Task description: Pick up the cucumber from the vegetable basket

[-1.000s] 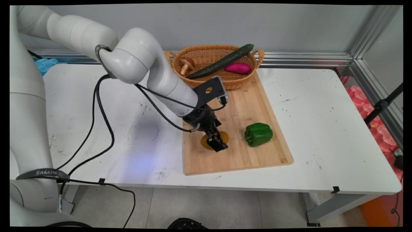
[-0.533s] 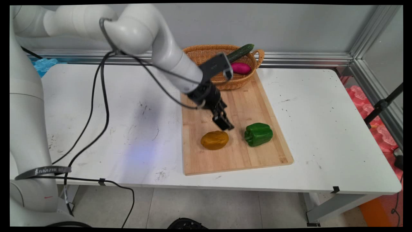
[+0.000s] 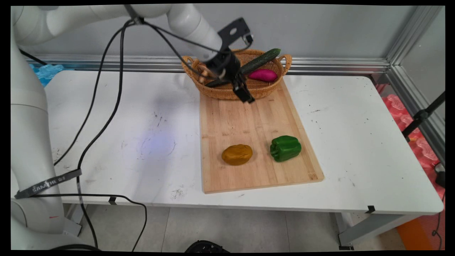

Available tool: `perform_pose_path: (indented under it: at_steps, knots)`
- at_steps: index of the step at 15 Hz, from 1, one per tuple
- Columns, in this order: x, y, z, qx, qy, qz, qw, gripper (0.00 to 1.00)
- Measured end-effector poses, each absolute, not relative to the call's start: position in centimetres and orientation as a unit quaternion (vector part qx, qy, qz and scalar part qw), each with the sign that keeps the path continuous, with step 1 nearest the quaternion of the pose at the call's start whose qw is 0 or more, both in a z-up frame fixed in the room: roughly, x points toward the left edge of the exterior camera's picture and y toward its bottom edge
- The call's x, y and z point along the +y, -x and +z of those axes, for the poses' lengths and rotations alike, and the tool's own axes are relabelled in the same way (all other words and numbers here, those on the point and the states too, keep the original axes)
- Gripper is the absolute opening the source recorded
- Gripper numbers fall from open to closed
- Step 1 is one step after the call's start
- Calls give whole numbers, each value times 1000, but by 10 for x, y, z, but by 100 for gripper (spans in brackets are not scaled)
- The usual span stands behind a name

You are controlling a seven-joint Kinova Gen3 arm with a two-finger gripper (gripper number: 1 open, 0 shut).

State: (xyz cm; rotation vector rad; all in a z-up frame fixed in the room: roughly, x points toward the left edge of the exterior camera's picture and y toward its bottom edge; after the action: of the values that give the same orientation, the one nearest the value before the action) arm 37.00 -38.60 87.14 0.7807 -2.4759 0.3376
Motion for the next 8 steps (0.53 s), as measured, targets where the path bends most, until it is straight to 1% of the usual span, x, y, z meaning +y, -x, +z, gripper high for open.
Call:
perform_pose_path:
  at_steps: [4, 8]
  knots:
    - [-426, -391, 877, -912, -286, 150, 252, 100]
    - [-465, -411, 872, -910, -287, 170, 245, 100]
